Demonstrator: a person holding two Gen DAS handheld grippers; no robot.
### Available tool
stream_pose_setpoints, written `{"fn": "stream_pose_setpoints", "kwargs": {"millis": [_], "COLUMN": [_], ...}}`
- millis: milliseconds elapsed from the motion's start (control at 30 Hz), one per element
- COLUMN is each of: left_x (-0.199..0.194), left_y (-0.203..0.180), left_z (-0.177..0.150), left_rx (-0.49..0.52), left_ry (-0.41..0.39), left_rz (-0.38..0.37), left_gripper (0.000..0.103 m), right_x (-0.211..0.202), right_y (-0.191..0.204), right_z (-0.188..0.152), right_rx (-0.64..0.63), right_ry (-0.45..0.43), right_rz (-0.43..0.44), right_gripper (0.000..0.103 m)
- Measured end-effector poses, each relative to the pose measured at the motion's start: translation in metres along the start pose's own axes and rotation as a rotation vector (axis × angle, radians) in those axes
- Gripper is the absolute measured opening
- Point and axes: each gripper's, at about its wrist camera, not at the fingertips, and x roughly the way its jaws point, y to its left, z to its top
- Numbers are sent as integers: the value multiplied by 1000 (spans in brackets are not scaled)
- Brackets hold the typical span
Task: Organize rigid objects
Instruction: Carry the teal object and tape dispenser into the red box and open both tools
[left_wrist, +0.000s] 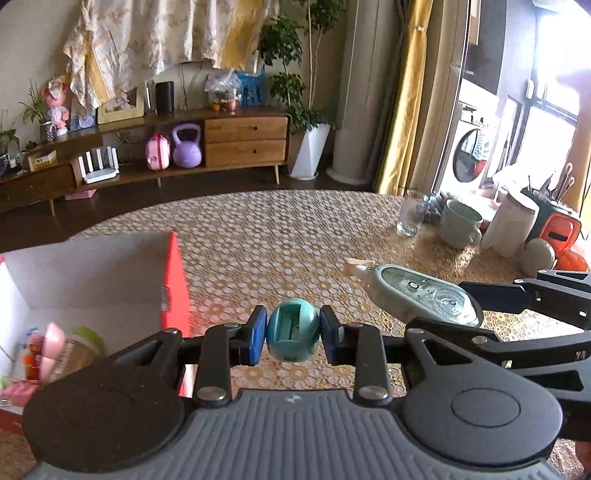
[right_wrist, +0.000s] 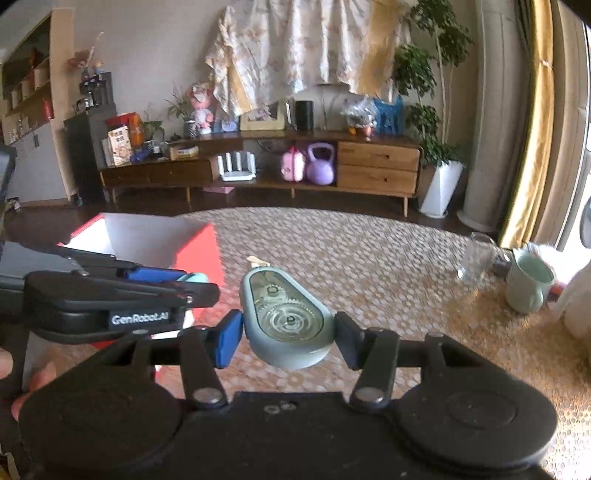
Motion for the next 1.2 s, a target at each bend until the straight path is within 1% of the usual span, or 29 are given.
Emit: {"fn": "stream_pose_setpoints", "kwargs": {"millis": [267,667,900,1033,1100,1200], "left_x": [-36,-65,-70,-62,-57,-46], "left_y": [38,117,164,193,206,222], "left_z": [8,10,5,1,-2,-5], "left_rx": [-21,-75,-91,-123,-126,-132], "left_ry": [-34,-49,-38,-9,6,37], "left_rz": [35,101,151,164,185,194], "left_gripper": [30,30,30,30,30,30], "right_x": [-4,18,42,62,74,93], "right_y": [45,111,138,152,158,165], "right_z": [21,40,46,46,46,45], "right_rx": [-47,-126,-152,-166,-176,-182], "right_ry": [-41,-38,-19,8,25,55], "right_rz": [29,83,88,80,72,68], "right_gripper": [53,53,53,53,53,53]}}
